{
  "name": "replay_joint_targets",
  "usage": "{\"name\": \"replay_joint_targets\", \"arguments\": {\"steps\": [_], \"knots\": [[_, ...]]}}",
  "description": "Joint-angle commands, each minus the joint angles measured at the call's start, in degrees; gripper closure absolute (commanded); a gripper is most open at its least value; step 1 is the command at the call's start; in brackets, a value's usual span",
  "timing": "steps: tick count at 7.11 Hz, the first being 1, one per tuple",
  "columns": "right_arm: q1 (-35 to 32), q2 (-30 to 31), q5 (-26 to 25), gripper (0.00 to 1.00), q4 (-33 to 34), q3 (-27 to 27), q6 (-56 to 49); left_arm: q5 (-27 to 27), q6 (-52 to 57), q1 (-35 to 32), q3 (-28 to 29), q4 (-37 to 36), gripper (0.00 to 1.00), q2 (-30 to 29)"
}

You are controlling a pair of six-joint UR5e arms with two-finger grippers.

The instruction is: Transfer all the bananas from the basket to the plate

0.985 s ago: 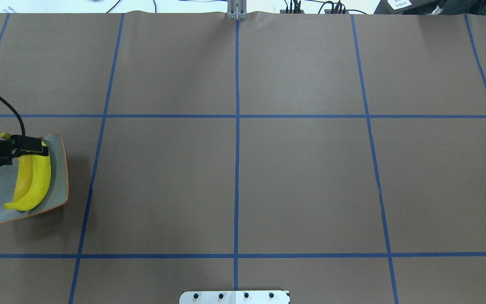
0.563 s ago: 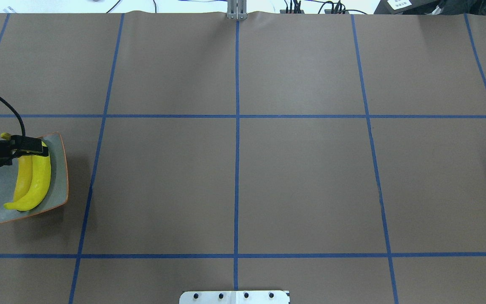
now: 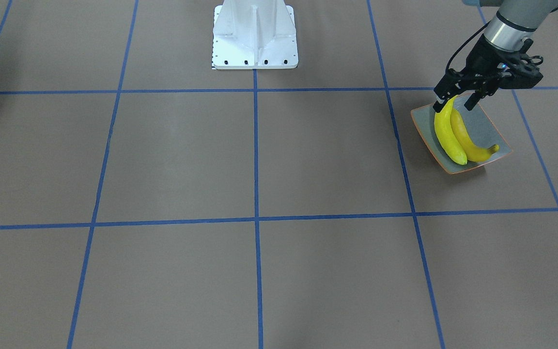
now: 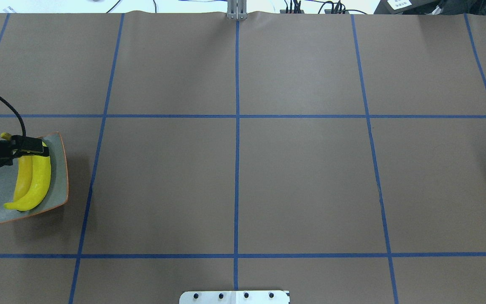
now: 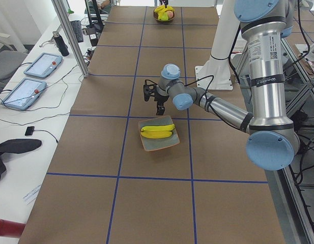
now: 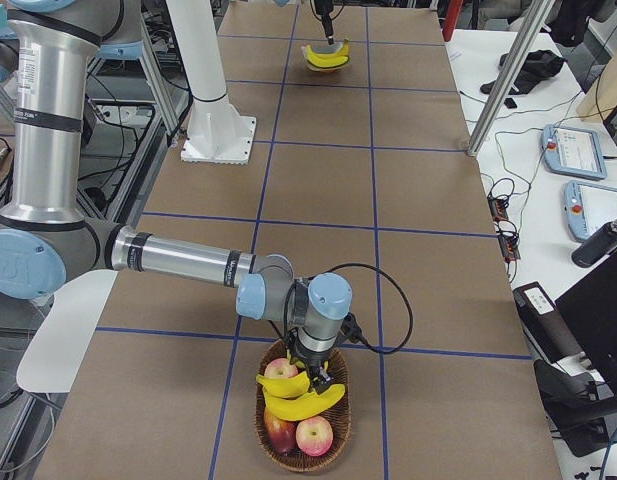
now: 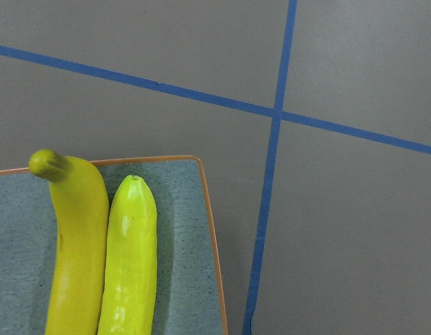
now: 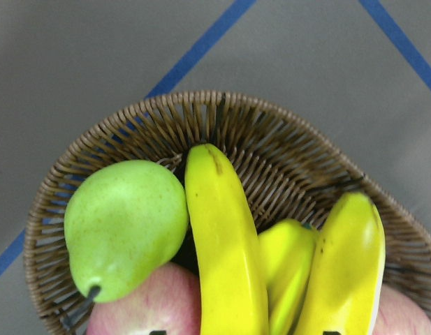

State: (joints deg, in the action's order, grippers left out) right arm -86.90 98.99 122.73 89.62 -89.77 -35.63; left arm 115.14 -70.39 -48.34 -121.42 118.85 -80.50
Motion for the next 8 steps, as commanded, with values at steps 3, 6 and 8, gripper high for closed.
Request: {"name": "replay_joint_targets", "arguments": {"steps": [3, 6, 8], "knots": [[-0.37, 2.08, 1.02, 0.19, 0.65, -0.06, 8.72, 0.0, -0.01, 0.0, -0.05, 0.06, 0.0, -0.01], [-0.37, 2.52, 2.34, 0.19, 0.65, 0.56, 12.68, 0.0, -0.01, 0.0, -0.22, 0.06, 0.0, -0.01], [-0.37, 2.87, 3.39, 0.19, 0.73, 1.52, 12.78, 0.0, -0.01, -0.08, -0.4, 0.06, 0.0, 0.08]]}}
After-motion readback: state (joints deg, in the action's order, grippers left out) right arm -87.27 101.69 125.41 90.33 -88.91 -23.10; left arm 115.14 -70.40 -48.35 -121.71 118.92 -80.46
